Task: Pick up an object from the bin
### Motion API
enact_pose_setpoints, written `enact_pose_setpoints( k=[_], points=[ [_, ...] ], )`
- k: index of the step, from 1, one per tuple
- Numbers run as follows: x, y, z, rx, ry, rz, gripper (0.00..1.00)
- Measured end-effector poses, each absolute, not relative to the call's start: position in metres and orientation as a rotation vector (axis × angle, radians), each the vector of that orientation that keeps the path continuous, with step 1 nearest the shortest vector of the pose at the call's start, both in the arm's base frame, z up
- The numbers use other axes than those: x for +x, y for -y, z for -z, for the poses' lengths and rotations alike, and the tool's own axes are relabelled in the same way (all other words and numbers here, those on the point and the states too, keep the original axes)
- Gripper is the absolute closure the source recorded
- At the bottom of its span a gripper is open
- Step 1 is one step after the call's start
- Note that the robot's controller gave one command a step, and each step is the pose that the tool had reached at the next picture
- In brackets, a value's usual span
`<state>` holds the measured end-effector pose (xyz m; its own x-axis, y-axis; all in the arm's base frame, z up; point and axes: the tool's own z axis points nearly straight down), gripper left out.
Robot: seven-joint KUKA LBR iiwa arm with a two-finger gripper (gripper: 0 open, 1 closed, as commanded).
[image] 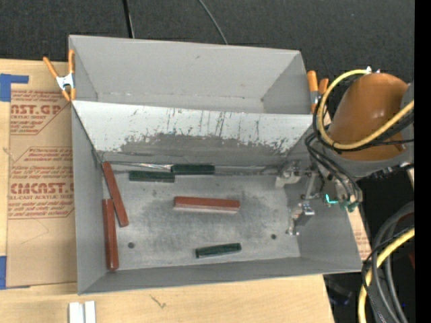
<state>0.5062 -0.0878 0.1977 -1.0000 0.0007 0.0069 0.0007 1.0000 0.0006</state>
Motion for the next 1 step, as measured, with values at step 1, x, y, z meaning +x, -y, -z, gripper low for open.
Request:
enact_pose_setpoints(
  k=[1],
  points=[
    [0.5080, 0.0875, -0.2020, 0.000, 3.143, -0.001, 0.00]
  ],
)
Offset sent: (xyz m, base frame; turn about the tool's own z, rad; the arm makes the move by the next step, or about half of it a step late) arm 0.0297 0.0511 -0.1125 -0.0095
